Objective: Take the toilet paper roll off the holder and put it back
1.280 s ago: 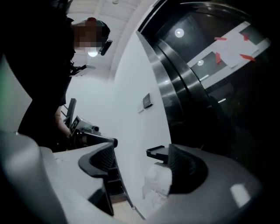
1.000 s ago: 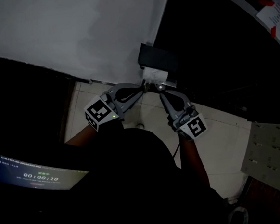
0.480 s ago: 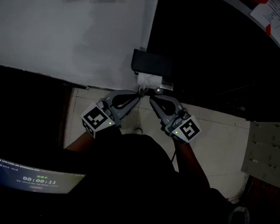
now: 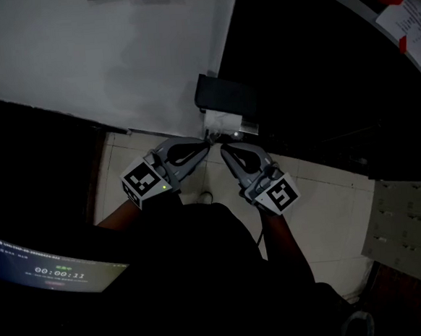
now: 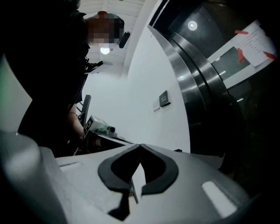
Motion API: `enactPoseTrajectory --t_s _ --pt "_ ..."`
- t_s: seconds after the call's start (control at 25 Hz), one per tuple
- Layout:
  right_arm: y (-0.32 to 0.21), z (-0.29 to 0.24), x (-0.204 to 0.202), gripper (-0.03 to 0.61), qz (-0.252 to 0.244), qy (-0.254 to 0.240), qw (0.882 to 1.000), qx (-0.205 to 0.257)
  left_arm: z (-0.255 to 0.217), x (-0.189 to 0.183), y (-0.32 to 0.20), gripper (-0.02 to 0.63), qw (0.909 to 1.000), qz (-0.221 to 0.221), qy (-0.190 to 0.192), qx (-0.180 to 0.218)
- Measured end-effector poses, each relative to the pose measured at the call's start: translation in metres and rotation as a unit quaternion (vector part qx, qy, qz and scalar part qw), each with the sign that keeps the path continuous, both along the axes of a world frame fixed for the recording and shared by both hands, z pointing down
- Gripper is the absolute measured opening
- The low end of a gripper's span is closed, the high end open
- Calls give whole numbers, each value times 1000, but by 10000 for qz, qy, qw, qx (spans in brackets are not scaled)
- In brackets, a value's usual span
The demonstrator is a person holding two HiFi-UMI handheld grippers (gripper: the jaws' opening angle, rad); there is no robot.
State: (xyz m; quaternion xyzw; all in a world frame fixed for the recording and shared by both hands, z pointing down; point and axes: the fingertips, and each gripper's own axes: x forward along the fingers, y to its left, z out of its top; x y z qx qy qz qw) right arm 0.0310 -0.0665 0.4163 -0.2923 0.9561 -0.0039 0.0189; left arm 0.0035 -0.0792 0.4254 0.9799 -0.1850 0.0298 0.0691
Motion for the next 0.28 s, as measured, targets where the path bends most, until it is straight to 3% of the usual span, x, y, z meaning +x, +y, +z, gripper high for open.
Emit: enactPoseTrajectory --t_s 0.28 --pt "-1 -3 -7 0 -3 61 10000 50 -1 -2 2 2 10000 6 6 -73"
